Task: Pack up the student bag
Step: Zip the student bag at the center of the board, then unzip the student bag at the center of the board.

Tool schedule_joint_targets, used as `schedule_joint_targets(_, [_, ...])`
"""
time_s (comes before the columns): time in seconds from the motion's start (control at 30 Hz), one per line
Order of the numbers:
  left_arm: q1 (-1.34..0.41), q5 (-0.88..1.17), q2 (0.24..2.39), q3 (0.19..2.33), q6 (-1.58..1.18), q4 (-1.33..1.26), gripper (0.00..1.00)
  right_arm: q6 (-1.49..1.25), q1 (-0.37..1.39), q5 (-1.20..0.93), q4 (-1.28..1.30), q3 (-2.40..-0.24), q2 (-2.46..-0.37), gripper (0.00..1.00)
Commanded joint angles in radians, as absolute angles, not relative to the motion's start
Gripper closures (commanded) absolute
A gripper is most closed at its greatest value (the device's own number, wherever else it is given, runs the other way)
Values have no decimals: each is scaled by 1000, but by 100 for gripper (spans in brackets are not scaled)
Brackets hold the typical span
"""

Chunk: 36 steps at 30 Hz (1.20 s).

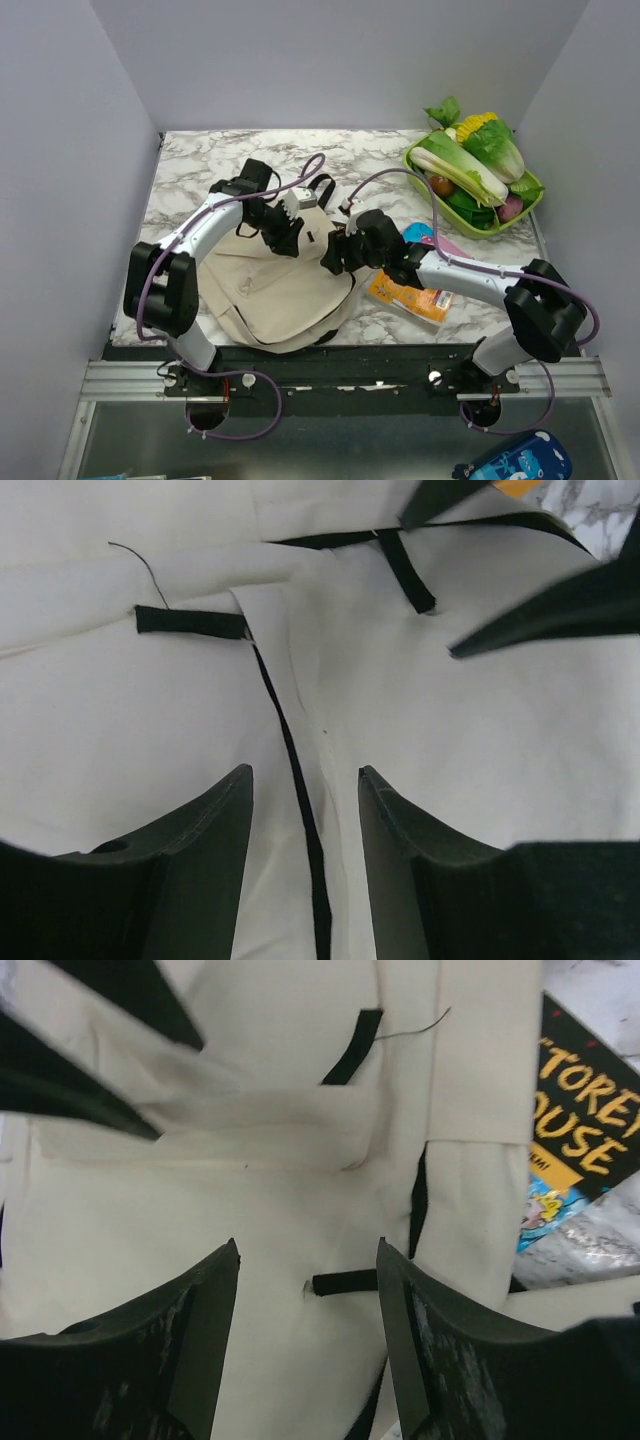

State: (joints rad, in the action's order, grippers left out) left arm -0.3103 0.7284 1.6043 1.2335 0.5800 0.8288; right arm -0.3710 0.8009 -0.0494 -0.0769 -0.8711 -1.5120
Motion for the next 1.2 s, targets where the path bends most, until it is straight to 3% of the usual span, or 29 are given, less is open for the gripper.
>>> schedule_joint_targets(0.0, [-357, 638, 1683, 1316, 517, 781, 46, -319, 819, -110, -92, -836, -1509, 36])
schedule_joint_targets(0.17, [-380, 607, 1756, 1354, 502, 781, 50, -310, 821, -100, -91, -827, -1517, 38])
schedule_joint_targets(0.27, [-394, 606, 1782, 1356, 497, 782, 62, -308, 819, -106, -91, -830, -1537, 40])
schedule_joint_targets(0.3, [-399, 604, 1787, 1356, 495, 784, 75, -310, 819, -109, -91, -830, -1551, 41])
schedule_joint_targets(0.4, [-408, 603, 1805, 1361, 503, 808, 99, -316, 821, -118, -89, -831, -1568, 42])
schedule_joint_targets(0.7, [-408, 611, 1778, 1394, 509, 851, 100, -307, 830, -98, -78, -822, -1614, 39])
schedule_joint_targets(0.87, [-408, 588, 1732, 1463, 489, 861, 100, -284, 836, -57, -45, -856, -1661, 42])
schedule_joint_targets(0.97, [-407, 580, 1713, 1506, 483, 868, 100, -279, 836, -31, -32, -884, -1678, 53])
schedule_joint_targets(1.17, [-407, 552, 1700, 1525, 476, 859, 100, -282, 836, 43, -48, -900, -1603, 92])
